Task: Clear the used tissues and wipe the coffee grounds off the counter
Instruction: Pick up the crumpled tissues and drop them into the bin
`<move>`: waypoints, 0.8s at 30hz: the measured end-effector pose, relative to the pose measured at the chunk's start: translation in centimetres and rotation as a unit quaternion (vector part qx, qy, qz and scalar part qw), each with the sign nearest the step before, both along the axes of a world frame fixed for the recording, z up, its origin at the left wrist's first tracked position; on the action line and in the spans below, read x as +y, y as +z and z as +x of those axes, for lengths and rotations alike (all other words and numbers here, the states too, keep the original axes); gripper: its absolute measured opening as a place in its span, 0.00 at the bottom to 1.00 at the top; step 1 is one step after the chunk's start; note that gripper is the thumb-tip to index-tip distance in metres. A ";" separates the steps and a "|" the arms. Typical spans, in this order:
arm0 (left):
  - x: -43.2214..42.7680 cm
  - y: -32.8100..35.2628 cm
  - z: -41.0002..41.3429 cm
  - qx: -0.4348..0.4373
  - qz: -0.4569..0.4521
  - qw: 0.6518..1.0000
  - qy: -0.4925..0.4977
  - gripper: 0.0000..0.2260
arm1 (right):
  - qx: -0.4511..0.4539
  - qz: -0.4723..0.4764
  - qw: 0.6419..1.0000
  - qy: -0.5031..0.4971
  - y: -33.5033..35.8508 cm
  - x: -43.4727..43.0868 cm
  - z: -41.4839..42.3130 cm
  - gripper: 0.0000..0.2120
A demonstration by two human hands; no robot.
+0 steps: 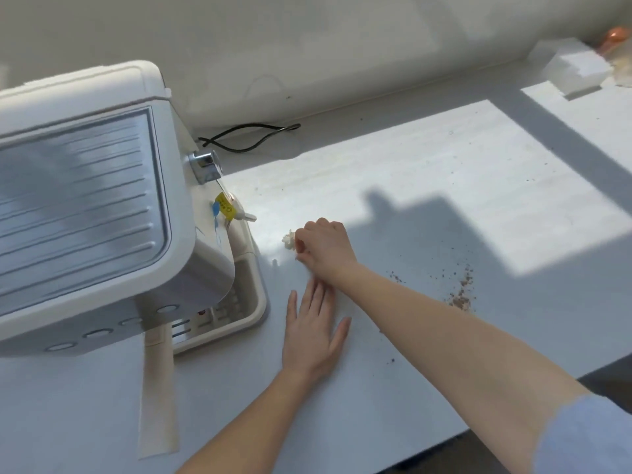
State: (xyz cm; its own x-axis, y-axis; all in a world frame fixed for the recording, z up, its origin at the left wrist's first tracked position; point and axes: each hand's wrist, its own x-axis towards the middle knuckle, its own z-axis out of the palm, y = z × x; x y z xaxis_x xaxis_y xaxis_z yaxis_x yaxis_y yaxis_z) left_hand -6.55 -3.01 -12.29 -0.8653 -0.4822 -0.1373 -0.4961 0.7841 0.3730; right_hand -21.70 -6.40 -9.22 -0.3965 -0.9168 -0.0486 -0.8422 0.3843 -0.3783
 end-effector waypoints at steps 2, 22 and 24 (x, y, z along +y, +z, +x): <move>0.3 0.6 0.4 0.038 0.032 0.998 -0.046 0.28 | -0.024 -0.018 0.999 -0.024 0.3 2.0 0.2 0.07; 16.9 0.5 -5.2 0.012 -0.030 0.917 -0.397 0.27 | -0.002 -0.109 0.911 -0.398 1.0 32.7 -2.0 0.13; 17.4 0.5 -6.5 0.011 -0.040 0.916 -0.399 0.27 | 0.007 -0.121 0.895 -0.430 0.2 34.9 -1.0 0.11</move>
